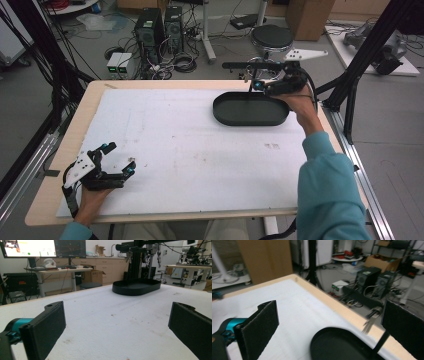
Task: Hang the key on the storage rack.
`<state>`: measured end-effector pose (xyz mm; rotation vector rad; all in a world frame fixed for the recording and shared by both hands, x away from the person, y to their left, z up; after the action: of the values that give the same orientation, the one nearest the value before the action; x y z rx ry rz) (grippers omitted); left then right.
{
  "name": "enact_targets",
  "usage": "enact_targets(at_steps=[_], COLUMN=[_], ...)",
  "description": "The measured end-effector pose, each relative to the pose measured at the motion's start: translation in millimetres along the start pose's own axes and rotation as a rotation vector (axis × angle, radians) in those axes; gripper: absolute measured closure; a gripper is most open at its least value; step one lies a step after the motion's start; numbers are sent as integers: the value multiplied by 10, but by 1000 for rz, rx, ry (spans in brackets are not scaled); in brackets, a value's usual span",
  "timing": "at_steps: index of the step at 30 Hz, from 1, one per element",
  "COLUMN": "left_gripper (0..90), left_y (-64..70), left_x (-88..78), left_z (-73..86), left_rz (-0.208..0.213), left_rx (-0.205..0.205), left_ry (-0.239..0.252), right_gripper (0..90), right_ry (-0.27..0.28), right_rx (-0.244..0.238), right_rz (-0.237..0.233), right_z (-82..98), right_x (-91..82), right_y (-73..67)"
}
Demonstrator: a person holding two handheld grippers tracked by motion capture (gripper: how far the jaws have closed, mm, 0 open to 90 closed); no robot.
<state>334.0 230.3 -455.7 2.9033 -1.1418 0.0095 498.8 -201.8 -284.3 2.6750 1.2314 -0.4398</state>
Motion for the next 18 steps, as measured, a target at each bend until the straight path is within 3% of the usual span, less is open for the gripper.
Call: enact_targets(at_steps=[3,6,9,13,15,18], left_gripper=[17,17,17,17,17,17], left_y=[-1,0,2,2,3,4], left_x=[2,0,1,-5,-6,-10], left_z=[-2,0,-1,-4,-4,-4], left_rz=[1,-2,-7,-19,-20,-20], left_rx=[-5,1,-2,4,6,6], left_ry=[3,-1,1,5,5,3], right_gripper=[6,6,6,6,6,6], right_ry=[38,90,131,164,194,197], right_rx=[-30,-61,-50,-37,6,11], right_rz=[-6,23,48,111,126,161], right_z=[158,369,638,979,1170,1414], right_x=[-165,-332,-468,-579,-637,-665], right_y=[-185,-353,-484,-530,-541,-533])
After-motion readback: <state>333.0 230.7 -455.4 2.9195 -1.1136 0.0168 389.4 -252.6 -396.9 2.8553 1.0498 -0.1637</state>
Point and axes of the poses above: each handheld gripper's, and its own axes: x roughly forward along the jaws, z roughly out of its underside, y roughly to its right, the point moved 8 cm from there along x, roughly forward along the jaws, and after that the axes turned 3 degrees about z, right-handed, at the moved point
